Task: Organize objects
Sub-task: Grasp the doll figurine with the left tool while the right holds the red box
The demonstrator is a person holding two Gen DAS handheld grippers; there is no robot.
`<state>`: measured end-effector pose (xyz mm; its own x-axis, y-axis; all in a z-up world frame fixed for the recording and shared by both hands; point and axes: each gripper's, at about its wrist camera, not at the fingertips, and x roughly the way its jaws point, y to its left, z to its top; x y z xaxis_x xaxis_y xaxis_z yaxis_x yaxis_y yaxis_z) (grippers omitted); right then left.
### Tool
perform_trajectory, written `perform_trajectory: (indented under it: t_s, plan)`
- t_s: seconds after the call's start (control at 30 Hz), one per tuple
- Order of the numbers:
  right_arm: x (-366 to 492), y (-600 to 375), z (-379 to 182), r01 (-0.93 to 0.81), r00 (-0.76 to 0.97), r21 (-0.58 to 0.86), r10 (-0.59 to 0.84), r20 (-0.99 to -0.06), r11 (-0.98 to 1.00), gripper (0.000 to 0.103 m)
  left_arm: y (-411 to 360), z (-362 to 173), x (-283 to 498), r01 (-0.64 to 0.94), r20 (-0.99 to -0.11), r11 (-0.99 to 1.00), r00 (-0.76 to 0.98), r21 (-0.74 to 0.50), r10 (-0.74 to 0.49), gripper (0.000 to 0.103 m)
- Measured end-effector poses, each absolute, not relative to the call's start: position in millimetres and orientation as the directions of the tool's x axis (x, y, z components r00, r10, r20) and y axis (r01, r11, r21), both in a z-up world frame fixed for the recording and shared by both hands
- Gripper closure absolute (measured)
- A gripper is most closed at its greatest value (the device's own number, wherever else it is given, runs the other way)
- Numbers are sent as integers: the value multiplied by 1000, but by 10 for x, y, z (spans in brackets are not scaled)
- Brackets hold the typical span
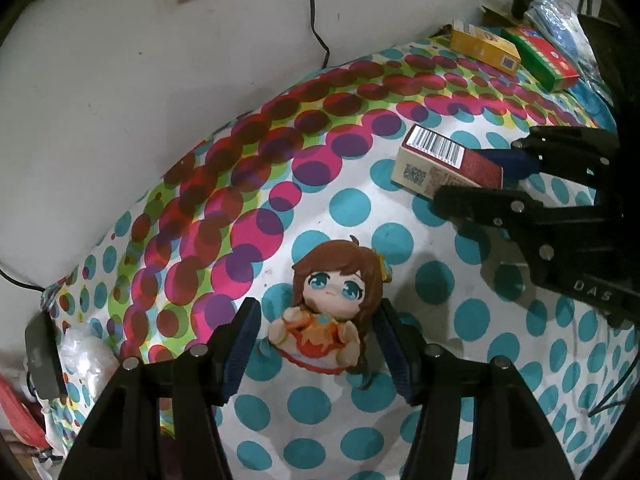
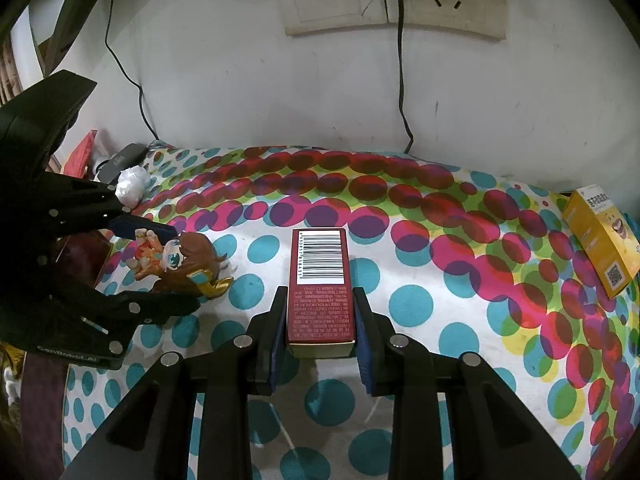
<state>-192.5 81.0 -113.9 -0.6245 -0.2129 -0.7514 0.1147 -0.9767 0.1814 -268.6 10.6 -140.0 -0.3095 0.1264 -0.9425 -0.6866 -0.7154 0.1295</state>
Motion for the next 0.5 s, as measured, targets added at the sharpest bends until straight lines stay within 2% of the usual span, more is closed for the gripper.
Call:
perform_trajectory:
  t_s: [0.2,0.27,0.3,0.5]
  plan:
    - [-1922,803,-1140,113,-627,178,-209,-750,-977,74,89,-1399,-2598,-682,-935,-720,-324,127,142,44]
    - [-1928,800,-1142,114,-627,179,-211,-750,-977,74,82,-1394,-2590,-669,-933,-731,-333,132,137,46]
    - [-1928,799,-1143,112,-628,179,-209,-750,-977,74,74,-1388,-2590,-662,-930,-737,-340,134,137,51]
    - [-1918,811,-1142,109,-631,173,-202,-749,-979,74,47,-1381,-2549,-609,-922,-779,-370,146,116,51]
